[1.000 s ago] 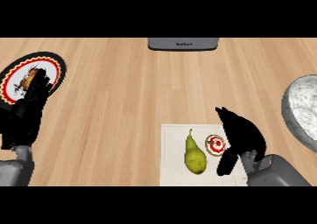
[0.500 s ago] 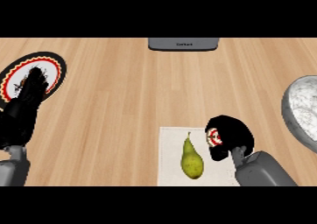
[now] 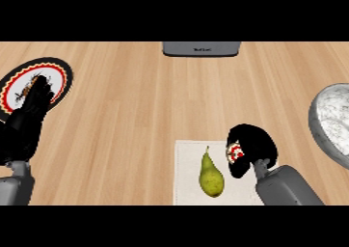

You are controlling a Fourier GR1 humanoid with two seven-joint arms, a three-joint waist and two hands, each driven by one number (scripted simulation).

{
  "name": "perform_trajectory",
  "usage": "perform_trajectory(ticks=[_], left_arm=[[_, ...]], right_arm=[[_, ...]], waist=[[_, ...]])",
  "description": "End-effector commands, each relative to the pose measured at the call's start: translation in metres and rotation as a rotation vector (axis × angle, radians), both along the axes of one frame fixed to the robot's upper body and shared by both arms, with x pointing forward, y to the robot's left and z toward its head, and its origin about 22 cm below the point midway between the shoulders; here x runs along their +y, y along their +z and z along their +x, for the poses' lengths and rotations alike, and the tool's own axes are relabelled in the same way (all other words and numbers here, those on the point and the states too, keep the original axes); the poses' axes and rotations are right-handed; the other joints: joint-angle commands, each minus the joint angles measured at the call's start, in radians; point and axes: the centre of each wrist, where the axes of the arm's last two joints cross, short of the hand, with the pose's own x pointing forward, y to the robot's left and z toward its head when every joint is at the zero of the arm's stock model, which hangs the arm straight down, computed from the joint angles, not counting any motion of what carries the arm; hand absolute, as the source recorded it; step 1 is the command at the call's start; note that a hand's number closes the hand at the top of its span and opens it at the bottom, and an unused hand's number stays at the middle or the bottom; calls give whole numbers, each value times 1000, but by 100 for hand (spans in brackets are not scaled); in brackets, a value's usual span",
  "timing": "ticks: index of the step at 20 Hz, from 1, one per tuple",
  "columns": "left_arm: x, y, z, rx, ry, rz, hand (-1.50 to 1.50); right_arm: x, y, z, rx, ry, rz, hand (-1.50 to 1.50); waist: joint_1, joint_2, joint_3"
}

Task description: Pick the cupcake from the placemat and place it in the bowl

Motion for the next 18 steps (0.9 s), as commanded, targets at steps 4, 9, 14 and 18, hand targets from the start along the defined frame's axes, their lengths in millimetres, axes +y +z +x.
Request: perform_trajectory(ticks=[4, 9, 14, 18], left_arm=[[-1, -3, -6, 6, 14, -17, 0], [5, -11, -14, 6, 19, -11, 0], [6, -11, -7, 10, 36, -6, 0], [14, 5, 1, 9, 30, -1, 0]], right_arm=[[-28, 9, -52, -49, 354, 8, 150], [-52, 39, -92, -226, 398, -14, 150], [-63, 85, -109, -436, 369, -60, 150], [-75, 134, -111, -713, 251, -26, 150]], waist=[[-20, 0, 6], [-17, 3, 6], [-30, 1, 5], [-44, -3, 5]])
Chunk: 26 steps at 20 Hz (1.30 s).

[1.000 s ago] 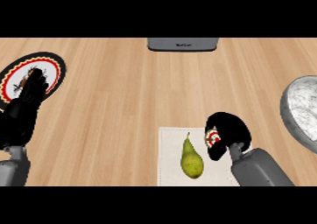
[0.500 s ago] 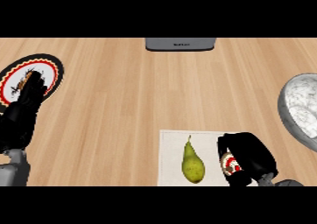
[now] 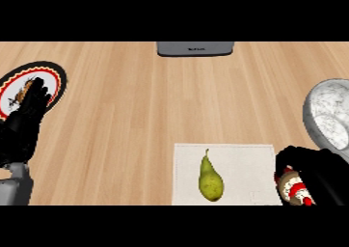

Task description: Pick the cupcake from the placemat and place it in the bowl

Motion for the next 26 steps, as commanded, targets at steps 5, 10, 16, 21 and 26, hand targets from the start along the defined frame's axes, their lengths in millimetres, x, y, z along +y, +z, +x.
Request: perform_trajectory(ticks=[5, 10, 16, 21, 26], left_arm=[[-2, -1, -4, 1, -9, -14, 0], [-10, -6, 2, -11, -19, -20, 0], [2, -12, -4, -15, -27, -2, 0], [-6, -7, 6, -22, -32, -3, 0], [-20, -1, 12, -15, -37, -9, 0]], right_arm=[[-20, 93, -38, -329, -102, 203, 150], [-51, 112, -17, -354, -185, 281, 150], [-109, 123, 7, -322, -223, 357, 150], [-144, 90, 50, -259, -265, 399, 150], [-161, 67, 88, -267, -247, 375, 150]], waist=[[1, 1, 0], [13, 7, 0], [25, 8, 1], [41, 12, 1], [43, 12, 1]])
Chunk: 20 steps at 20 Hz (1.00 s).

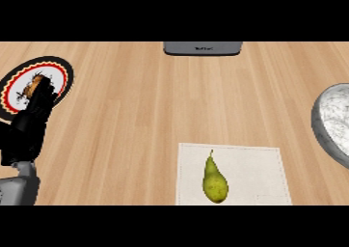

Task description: Pick the cupcake from the placemat and place it in the bowl

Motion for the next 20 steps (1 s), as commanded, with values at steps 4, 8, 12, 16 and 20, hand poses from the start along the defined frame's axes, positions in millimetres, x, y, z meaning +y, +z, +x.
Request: perform_trajectory(ticks=[4, 8, 12, 16, 20], left_arm=[[8, -8, -16, 2, -2, -9, 0], [4, -1, -1, 5, -14, 6, 0], [2, 7, 7, -5, -36, -7, 0], [-17, 8, 16, -7, -26, 15, 0], [-1, 16, 1, -1, -14, 10, 0]], right_arm=[[-51, -18, 43, -4, 2, 24, 150], [-62, -42, 70, -7, -6, 1, 150], [-88, -86, 56, 328, -158, -51, 150], [-89, -91, 85, 383, -82, -41, -150], [-106, -105, 73, 275, 30, 165, -150]], waist=[[8, 0, 0], [7, 1, 0], [21, 9, 1], [24, 9, 2], [16, 3, 2]])
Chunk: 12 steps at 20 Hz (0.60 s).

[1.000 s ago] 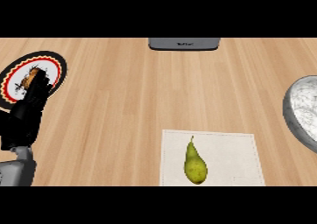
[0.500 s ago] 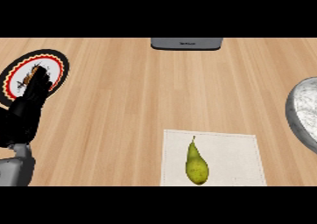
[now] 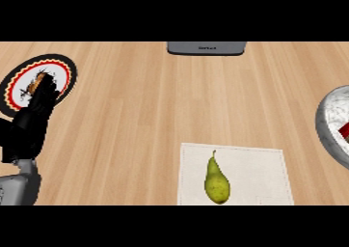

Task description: Pick the cupcake from the placemat and place it in the bowl

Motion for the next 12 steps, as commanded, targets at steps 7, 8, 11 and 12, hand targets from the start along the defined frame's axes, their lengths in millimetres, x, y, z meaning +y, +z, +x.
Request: perform_trajectory(ticks=[7, 8, 11, 12], left_arm=[[0, 8, 0, 10, 35, -11, 0], [5, 1, -4, -1, 32, -3, 0], [1, 7, -11, -5, 15, 0, 0], [2, 4, 3, -6, 18, -16, 0]], right_arm=[[-39, -2, -9, -319, -25, 681, -150], [-57, 11, -20, -348, -43, 731, -150], [-86, 26, -42, -347, -90, 788, -150], [-101, 40, -54, -321, -79, 787, -150]], waist=[[-24, -7, 2], [-31, -8, 1], [-11, -6, 1], [-14, 0, 1]])
